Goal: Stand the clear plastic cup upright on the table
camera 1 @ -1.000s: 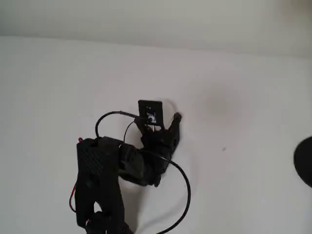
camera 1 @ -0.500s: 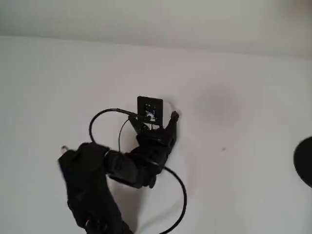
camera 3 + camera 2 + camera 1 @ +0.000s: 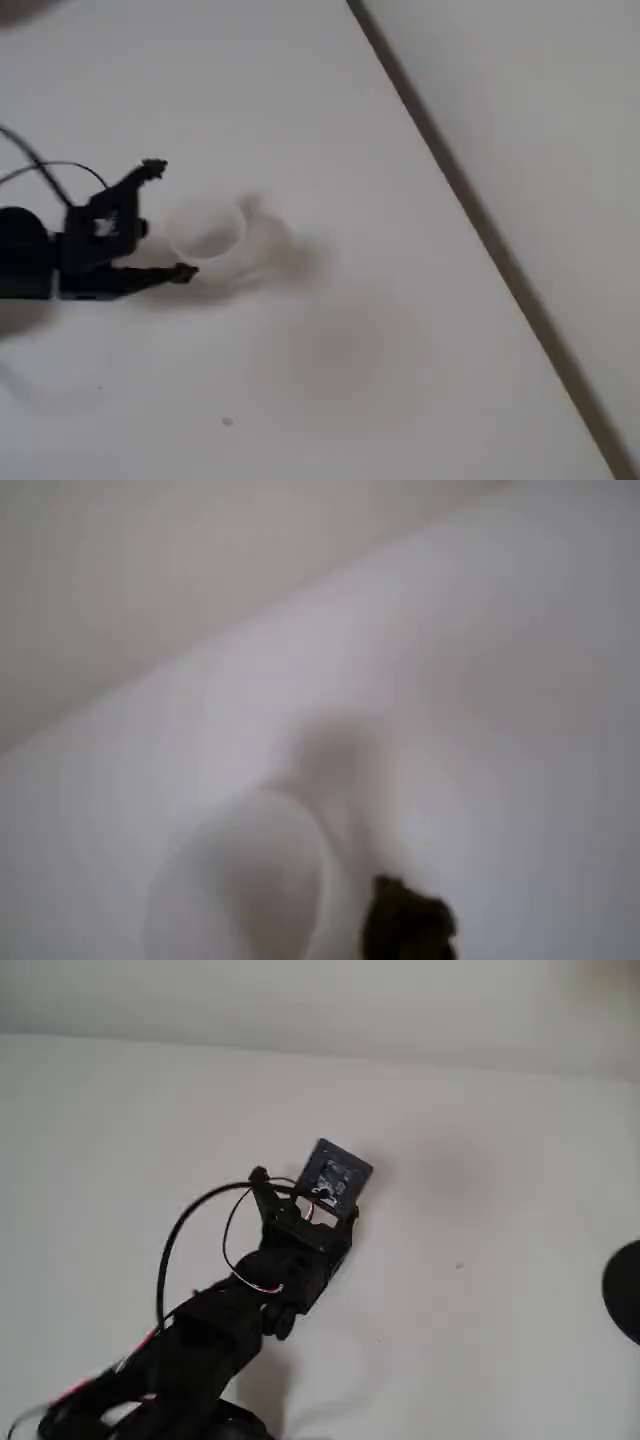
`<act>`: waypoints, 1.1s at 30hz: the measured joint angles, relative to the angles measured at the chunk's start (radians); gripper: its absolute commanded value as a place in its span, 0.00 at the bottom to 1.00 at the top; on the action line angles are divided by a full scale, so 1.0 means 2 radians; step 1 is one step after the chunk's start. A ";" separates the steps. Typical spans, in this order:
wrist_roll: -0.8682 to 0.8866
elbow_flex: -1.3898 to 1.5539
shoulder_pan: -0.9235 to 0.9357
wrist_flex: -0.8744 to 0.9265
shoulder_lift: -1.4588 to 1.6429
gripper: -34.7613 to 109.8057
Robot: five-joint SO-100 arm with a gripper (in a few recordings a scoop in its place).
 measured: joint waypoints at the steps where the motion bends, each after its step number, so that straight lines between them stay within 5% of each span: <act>1: 0.021 0.000 0.002 0.036 0.026 0.58; 16: 0.284 0.009 -0.021 0.467 0.386 0.29; 33: 0.465 0.101 -0.021 0.607 0.496 0.24</act>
